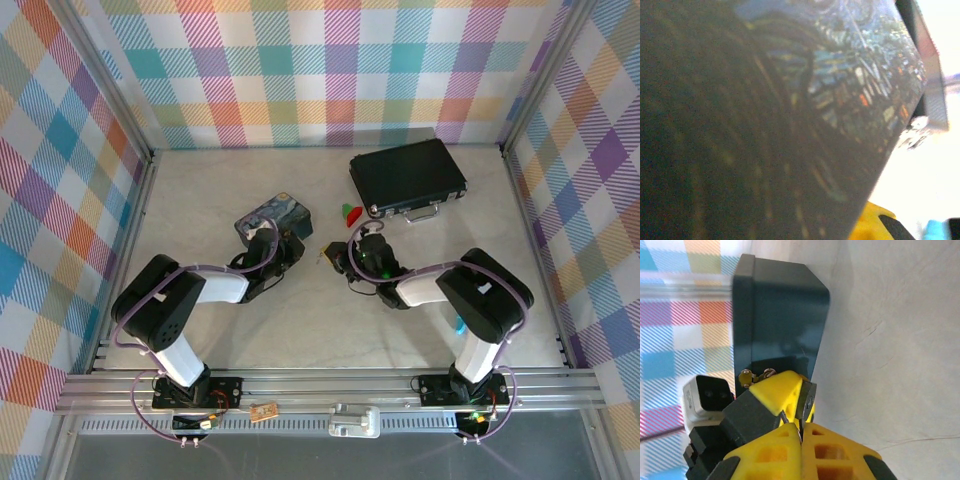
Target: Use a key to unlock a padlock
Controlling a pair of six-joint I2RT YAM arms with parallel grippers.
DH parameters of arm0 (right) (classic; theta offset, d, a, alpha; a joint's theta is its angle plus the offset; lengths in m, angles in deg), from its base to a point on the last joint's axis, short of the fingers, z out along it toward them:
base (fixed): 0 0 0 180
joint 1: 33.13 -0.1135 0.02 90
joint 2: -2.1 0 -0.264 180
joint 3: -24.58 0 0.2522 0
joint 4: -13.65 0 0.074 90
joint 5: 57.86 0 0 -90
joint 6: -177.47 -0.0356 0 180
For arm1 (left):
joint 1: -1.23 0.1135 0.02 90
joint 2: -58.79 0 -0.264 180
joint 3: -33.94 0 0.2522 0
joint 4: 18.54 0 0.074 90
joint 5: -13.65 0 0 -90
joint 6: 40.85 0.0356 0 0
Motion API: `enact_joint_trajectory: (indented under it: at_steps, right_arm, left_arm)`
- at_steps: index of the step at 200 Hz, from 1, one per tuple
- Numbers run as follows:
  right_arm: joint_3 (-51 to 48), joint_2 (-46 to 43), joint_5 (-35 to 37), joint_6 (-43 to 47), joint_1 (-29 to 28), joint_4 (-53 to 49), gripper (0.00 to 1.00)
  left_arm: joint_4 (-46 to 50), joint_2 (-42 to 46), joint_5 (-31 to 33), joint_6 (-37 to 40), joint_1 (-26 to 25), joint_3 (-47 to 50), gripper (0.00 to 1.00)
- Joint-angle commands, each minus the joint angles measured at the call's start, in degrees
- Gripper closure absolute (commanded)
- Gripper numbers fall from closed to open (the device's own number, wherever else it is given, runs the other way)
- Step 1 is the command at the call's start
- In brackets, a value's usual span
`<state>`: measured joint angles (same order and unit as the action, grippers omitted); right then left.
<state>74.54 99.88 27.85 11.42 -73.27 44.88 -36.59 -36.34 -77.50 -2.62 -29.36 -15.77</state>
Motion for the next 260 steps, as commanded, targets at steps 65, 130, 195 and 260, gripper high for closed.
enact_joint_trajectory:
  at_steps: [65,130,195,260]
  right_arm:
    - [4.3,-11.8,-7.7,37.3,2.8,-27.9,1.00]
    - [2.1,-16.0,-6.3,39.7,4.0,-29.3,1.00]
    - [0.3,-20.6,-4.6,40.2,4.0,-29.8,1.00]
    - [-0.5,-20.5,-4.5,39.1,4.1,-28.0,1.00]
  left_arm:
    - [15.1,3.6,-3.1,22.9,1.5,-0.8,0.97]
    - [16.8,1.0,-1.9,25.6,2.3,-1.7,0.72]
    - [16.6,1.0,0.0,22.2,2.3,-1.6,0.47]
    - [14.5,-3.8,9.8,13.6,-1.0,-2.9,0.44]
